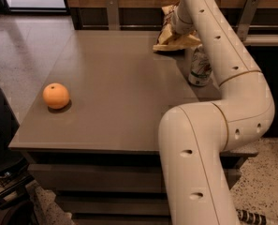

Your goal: Move brown chip bag near orange

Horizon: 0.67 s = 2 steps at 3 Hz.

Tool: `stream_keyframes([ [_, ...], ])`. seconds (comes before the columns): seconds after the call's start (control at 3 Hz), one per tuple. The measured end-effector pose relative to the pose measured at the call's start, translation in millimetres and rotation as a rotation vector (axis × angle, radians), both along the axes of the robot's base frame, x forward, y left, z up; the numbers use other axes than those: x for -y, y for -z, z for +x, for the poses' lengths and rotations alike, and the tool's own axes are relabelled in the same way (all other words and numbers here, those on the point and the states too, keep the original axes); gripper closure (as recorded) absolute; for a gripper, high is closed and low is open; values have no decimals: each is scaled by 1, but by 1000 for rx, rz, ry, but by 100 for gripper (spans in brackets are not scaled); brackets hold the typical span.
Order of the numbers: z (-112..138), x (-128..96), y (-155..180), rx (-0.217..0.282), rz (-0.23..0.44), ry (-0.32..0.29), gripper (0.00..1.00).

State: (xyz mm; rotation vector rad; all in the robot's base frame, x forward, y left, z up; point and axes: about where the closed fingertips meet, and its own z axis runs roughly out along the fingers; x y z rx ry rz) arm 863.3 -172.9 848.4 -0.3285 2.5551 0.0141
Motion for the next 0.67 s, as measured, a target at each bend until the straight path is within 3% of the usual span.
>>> stream_keyframes([
  [0.67, -4, 3, -46, 61, -67, -4, 100],
])
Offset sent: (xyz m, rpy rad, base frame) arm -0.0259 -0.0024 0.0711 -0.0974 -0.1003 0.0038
